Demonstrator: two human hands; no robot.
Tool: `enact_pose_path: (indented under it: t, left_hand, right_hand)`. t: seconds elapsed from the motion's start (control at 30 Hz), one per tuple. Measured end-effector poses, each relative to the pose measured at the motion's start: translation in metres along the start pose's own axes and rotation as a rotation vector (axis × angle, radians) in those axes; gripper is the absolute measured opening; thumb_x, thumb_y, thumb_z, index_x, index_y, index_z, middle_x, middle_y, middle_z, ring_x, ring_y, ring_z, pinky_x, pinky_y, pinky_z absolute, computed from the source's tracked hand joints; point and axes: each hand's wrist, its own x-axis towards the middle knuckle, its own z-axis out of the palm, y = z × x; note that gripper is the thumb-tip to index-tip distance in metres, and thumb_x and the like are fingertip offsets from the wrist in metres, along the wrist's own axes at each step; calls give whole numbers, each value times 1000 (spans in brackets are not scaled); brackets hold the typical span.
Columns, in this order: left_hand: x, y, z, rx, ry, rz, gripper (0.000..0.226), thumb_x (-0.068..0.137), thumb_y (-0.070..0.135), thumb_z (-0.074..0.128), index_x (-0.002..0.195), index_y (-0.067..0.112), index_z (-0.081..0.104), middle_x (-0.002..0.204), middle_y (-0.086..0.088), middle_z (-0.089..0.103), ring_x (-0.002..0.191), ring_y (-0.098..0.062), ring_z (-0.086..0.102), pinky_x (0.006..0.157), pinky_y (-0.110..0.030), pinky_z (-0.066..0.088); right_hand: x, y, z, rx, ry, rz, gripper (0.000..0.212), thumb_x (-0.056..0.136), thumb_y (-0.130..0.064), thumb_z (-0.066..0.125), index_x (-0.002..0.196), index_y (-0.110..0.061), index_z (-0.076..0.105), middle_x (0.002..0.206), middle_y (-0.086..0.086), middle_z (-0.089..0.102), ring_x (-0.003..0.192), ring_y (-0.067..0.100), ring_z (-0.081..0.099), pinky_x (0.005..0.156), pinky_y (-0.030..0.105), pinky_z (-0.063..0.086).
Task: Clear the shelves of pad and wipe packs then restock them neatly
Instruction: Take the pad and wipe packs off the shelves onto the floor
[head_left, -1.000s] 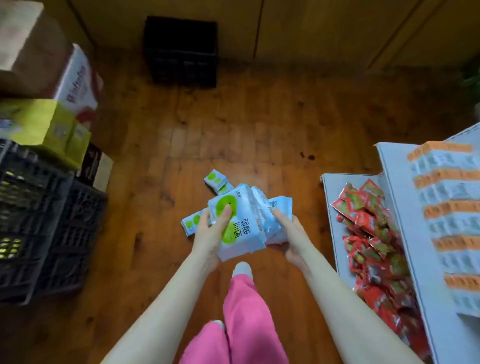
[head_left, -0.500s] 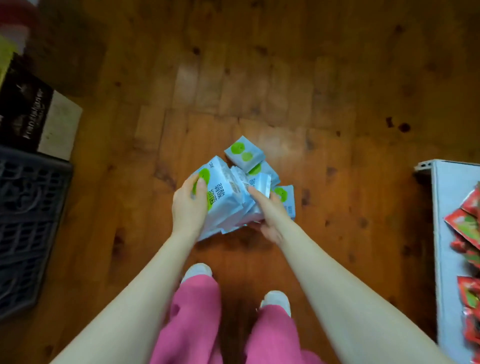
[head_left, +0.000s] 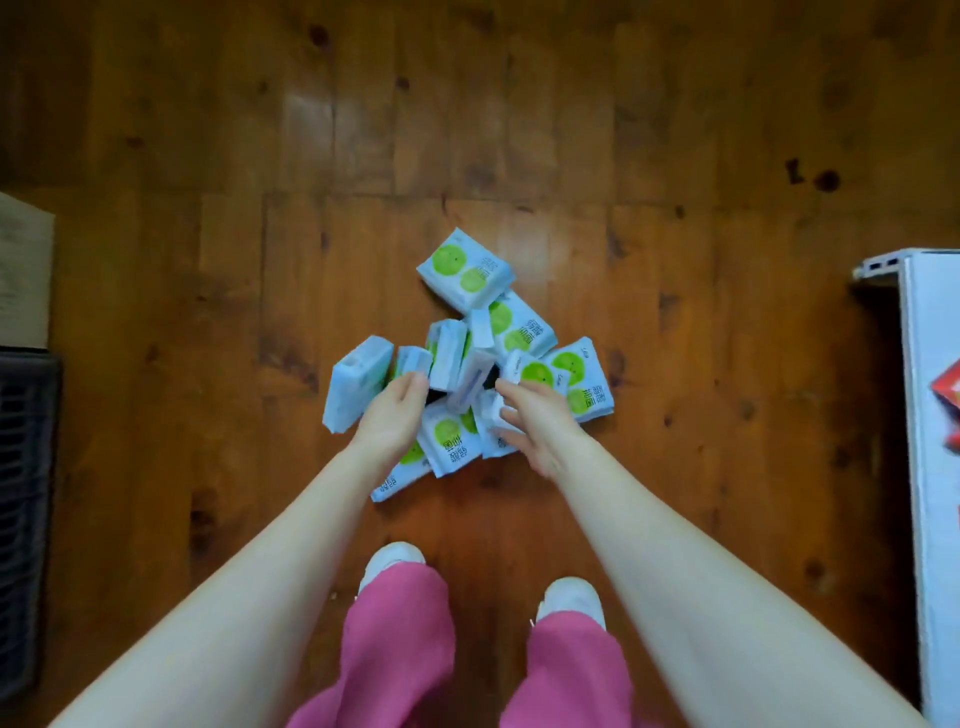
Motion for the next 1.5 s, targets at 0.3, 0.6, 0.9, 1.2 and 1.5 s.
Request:
enact_pose_path:
  t: [0.3, 0.6, 0.9, 1.2, 1.5]
  left_hand:
    - [-162, 95, -4, 89, -66, 108, 31, 101, 26, 38, 76, 14, 52, 82, -1, 50, 87, -16, 44, 67, -27, 33]
    - [-356, 209, -6, 165, -273, 331, 21, 99, 31, 40, 90, 20, 55, 90, 1, 54, 92, -16, 49, 73, -26, 37]
    - [-556, 229, 82, 143, -428, 562, 40, 99, 32, 42, 119, 3, 60, 118, -11, 62, 109, -24, 56, 90, -32, 42]
    - [-783, 160, 217, 167, -734, 825, 32, 98, 29, 46, 72, 12, 56, 73, -4, 55, 77, -19, 49, 68, -33, 37]
    - [-968, 98, 346, 310, -1106, 924, 24, 98, 28, 47, 76, 21, 55, 96, -7, 60, 95, -19, 56, 83, -33, 40]
  right_hand:
    - [-194, -43, -59, 195, 66, -12, 45, 93, -25, 56, 133, -7, 46, 134, 8, 53, 122, 19, 51, 97, 35, 39]
    - [-424, -56, -163, 361, 277, -205, 47, 94, -26, 54, 136, -8, 42, 139, 9, 49, 126, 22, 50, 107, 37, 38]
    - [-604, 17, -277, 625, 446, -475, 30, 94, -22, 56, 119, -6, 54, 121, 8, 58, 117, 21, 54, 104, 34, 37]
    - [-788, 198, -425, 809, 684, -682, 5, 93, -20, 55, 91, -16, 57, 109, 11, 60, 105, 22, 58, 101, 35, 37]
    - [-901, 371, -539, 1120, 1002, -768, 10, 92, -23, 58, 83, -18, 58, 110, 15, 66, 107, 22, 62, 88, 27, 44]
